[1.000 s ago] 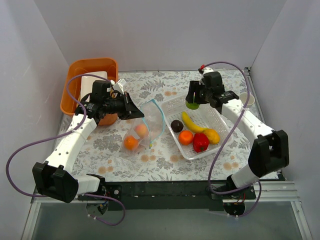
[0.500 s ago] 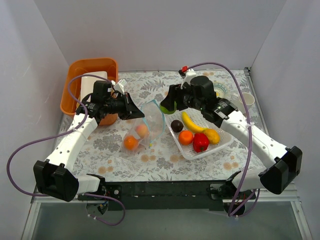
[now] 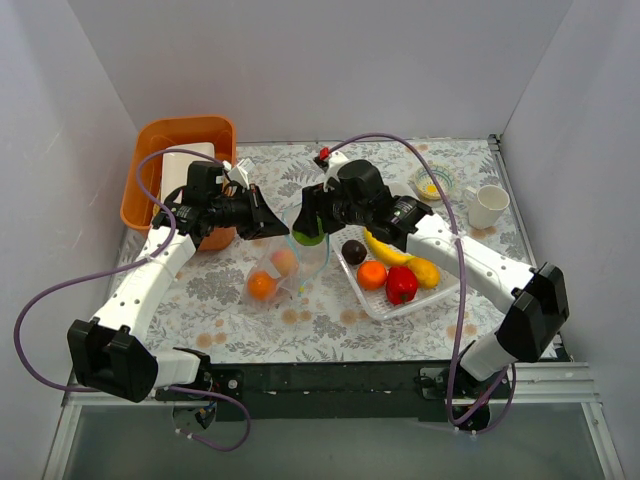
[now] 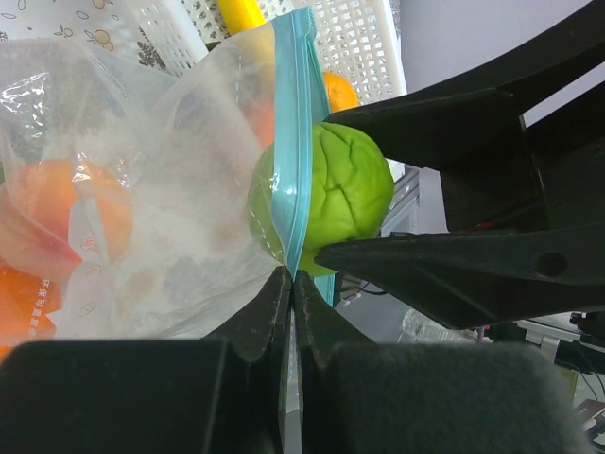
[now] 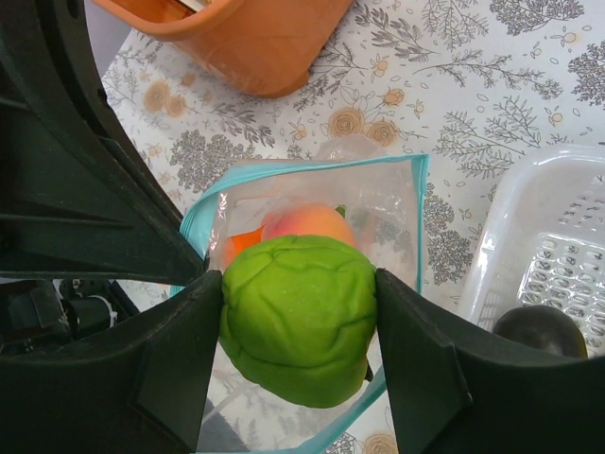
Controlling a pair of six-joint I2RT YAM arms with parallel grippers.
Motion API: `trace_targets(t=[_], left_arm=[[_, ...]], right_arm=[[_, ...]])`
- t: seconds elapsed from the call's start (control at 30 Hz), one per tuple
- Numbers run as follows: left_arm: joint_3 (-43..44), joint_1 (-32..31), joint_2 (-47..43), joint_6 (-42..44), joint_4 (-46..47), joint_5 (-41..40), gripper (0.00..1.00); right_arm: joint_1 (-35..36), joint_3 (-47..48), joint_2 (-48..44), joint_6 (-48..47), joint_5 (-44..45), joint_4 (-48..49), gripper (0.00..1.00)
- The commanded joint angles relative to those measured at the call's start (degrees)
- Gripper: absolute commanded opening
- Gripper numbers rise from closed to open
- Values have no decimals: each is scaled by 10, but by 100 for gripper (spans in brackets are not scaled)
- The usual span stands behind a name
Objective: Place the food in the zip-top bag and seal the zipper
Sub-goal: Place the fake fruit in the zipper food storage bag.
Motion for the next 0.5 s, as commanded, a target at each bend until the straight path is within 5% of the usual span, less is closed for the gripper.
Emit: trace_targets(t=[0.0,0.17,0.47], left_arm=[[16,-2,-11,1,-2,5,0],[28,-2,-14,1,-8,-1,0],[43,-1,-20,1,-15,-15,0]], right_arm=[[2,50,-4,-19,19,3,74],[1,84,-15,-42,75,-11,98],[-31,35,-81,-35,193,-68,98]])
